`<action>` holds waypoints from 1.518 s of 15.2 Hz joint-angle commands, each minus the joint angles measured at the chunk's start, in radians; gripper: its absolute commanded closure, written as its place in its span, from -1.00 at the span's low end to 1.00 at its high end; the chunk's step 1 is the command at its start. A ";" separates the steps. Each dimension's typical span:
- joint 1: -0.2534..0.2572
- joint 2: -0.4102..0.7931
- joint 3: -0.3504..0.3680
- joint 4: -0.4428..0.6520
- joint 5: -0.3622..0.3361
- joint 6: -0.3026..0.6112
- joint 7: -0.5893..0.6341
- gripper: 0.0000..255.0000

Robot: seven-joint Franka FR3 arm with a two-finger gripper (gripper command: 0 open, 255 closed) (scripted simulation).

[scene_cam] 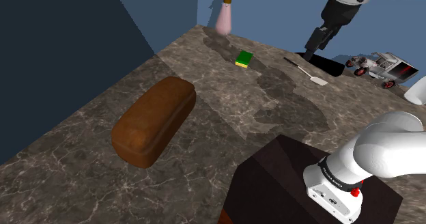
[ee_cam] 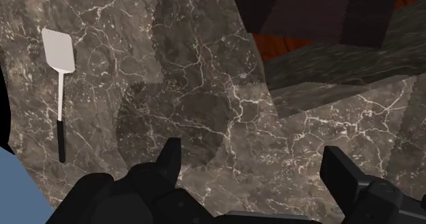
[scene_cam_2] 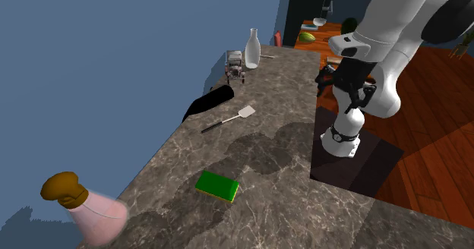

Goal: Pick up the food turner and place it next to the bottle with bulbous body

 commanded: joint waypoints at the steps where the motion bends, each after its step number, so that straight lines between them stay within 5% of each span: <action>1: 0.000 0.000 0.000 0.000 0.000 0.000 0.000 -1.00; 14: -0.104 0.206 -0.260 -0.062 -0.108 0.301 -0.190 -1.00; 23: -0.137 0.461 -0.441 0.013 -0.092 0.497 -0.343 -1.00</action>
